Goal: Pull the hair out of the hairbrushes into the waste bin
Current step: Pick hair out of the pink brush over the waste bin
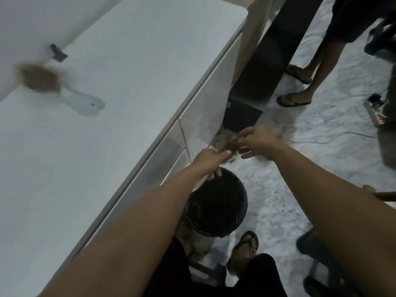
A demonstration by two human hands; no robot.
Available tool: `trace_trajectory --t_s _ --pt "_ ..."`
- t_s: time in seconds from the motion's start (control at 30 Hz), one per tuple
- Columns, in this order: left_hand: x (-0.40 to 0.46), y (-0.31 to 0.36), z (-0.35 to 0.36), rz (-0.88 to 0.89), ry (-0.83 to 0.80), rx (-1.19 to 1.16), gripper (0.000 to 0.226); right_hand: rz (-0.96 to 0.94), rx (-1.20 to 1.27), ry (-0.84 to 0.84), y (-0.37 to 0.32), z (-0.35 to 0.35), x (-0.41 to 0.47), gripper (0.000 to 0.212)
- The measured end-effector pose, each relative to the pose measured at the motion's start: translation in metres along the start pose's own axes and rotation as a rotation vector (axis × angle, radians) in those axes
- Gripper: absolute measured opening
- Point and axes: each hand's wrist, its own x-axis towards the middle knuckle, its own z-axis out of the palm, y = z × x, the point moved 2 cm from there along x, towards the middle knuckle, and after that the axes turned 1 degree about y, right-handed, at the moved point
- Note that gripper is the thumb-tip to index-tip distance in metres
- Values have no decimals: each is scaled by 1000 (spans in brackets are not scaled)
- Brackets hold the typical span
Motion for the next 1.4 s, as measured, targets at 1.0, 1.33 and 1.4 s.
trace_trajectory --t_s 1.0,1.33,1.4 --pt "140 -284 90 -3 -198 155 19 -205 -67 490 321 184 97 31" --pt "173 -268 86 5 -235 342 23 -241 -206 433 323 188 114 28" --pt "175 -264 80 -3 -236 364 22 -231 -230 448 317 186 118 24"
